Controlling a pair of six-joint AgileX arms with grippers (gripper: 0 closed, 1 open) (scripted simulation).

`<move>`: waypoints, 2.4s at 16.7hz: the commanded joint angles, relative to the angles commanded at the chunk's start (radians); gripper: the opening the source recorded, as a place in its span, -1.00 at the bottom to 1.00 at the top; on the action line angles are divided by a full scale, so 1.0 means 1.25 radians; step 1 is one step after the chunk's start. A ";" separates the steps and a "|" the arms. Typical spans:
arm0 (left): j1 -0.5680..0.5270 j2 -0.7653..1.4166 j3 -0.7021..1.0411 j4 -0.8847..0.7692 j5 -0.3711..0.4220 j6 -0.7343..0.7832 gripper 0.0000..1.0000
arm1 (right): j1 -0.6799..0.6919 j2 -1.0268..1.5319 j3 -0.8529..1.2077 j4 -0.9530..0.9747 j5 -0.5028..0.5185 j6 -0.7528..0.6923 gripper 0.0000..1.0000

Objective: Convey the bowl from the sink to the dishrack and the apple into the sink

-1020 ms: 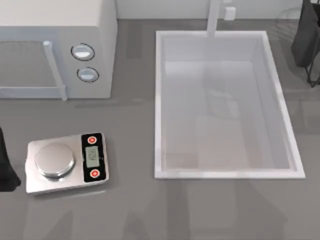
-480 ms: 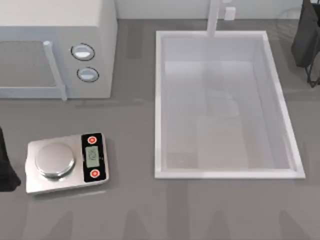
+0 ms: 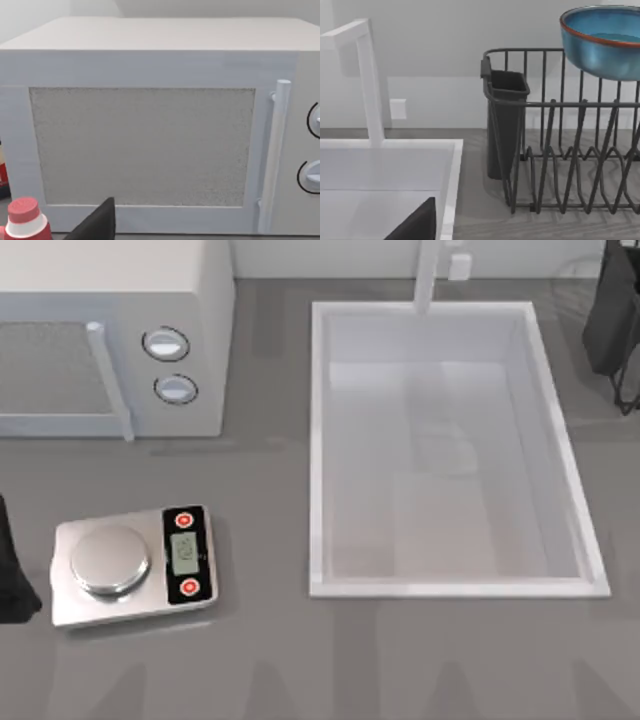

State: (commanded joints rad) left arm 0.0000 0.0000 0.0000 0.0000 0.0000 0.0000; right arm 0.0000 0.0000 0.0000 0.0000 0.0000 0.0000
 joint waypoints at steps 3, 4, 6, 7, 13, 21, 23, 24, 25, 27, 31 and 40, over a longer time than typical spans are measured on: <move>0.000 0.000 0.000 0.000 0.000 0.000 1.00 | 0.000 0.000 0.000 0.000 0.000 0.000 1.00; 0.000 0.000 0.000 0.000 0.000 0.000 1.00 | 0.000 0.000 0.000 0.000 0.000 0.000 1.00; 0.000 0.000 0.000 0.000 0.000 0.000 1.00 | 0.000 0.000 0.000 0.000 0.000 0.000 1.00; 0.000 0.000 0.000 0.000 0.000 0.000 1.00 | 0.000 0.000 0.000 0.000 0.000 0.000 1.00; 0.000 0.000 0.000 0.000 0.000 0.000 1.00 | 0.000 0.000 0.000 0.000 0.000 0.000 1.00; 0.000 0.000 0.000 0.000 0.000 0.000 1.00 | 0.000 0.000 0.000 0.000 0.000 0.000 1.00; 0.000 0.000 0.000 0.000 0.000 0.000 1.00 | -0.002 0.009 0.009 -0.008 0.000 -0.002 1.00; 0.000 0.000 0.000 0.000 0.000 0.000 1.00 | -0.006 0.026 0.026 -0.023 0.000 -0.005 1.00; 0.000 0.000 0.000 0.000 0.000 0.000 1.00 | -0.012 0.052 0.051 -0.045 0.000 -0.011 1.00; 0.000 0.000 0.000 0.000 0.000 0.000 1.00 | -0.027 0.128 0.119 -0.108 0.000 -0.026 1.00; 0.000 0.000 0.000 0.000 0.000 0.000 1.00 | -0.066 0.379 0.307 -0.271 0.000 -0.063 1.00; 0.000 0.000 0.000 0.000 0.000 0.000 1.00 | -0.154 1.108 0.785 -0.663 -0.001 -0.147 1.00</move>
State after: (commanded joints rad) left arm 0.0000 0.0000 0.0000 0.0000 0.0000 0.0000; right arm -0.1923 1.3851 0.9807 -0.8294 -0.0011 -0.1844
